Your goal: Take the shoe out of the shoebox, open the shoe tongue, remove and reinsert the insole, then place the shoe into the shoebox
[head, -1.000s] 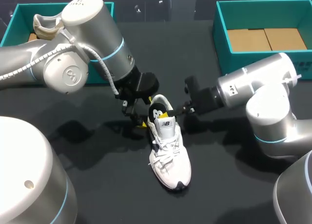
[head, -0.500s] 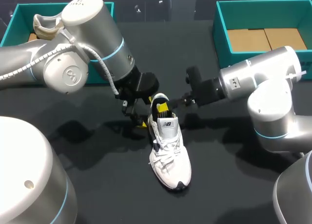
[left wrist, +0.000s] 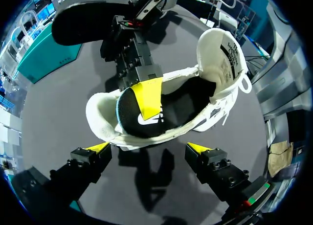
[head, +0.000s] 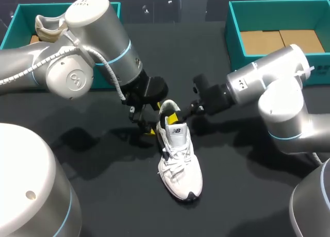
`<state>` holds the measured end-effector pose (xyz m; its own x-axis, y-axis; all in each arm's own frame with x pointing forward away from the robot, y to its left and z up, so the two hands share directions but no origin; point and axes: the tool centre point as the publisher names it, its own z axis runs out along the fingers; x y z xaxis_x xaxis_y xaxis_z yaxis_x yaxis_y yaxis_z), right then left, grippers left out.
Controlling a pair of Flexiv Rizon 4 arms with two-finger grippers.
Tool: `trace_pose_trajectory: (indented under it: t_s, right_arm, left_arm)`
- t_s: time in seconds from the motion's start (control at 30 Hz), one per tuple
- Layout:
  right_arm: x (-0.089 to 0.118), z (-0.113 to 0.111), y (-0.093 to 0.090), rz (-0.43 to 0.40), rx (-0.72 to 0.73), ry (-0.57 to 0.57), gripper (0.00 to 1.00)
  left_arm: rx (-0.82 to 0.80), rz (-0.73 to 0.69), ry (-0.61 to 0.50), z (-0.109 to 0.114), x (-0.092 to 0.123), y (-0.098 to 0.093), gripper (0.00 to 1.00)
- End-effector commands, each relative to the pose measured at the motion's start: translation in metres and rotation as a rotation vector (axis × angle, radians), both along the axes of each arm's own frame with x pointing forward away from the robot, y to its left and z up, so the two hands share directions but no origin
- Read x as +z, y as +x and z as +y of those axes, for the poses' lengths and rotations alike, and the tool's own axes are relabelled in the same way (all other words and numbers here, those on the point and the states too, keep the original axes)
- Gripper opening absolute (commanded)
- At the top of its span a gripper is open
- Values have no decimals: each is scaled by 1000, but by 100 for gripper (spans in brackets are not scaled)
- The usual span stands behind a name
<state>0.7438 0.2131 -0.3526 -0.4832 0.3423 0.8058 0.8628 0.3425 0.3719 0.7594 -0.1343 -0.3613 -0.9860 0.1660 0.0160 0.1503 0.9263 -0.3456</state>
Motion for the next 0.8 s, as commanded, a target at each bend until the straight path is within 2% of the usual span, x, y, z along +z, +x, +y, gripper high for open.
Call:
trace_pose_trajectory:
  t_s: [0.03, 0.3, 0.4, 0.5, 0.57, 0.63, 0.67, 0.8]
  right_arm:
    - [-11, 2, -10, 35, 10, -24, 0]
    - [-23, 7, -21, 107, 33, -44, 0]
    - [-23, 7, -22, 103, 24, -39, 0]
    - [-15, 5, -20, 56, -4, -36, 0]
    - [-8, 4, -18, 13, -21, -39, 21]
    - [0, 3, -15, -34, -38, -37, 33]
    - [3, 2, -13, -52, -39, -38, 36]
    - [14, 2, -6, -105, -42, -39, 38]
  left_arm:
    - [0, -1, 2, -1, -1, 0, 100]
    - [0, -1, 2, -1, -1, 0, 100]
    - [0, -1, 2, -1, -1, 0, 100]
    - [0, -1, 2, -1, -1, 0, 100]
    - [0, -1, 2, -1, -1, 0, 100]
    - [0, -1, 2, -1, -1, 0, 100]
    - [0, -1, 2, -1, -1, 0, 100]
    - [0, -1, 2, -1, -1, 0, 100]
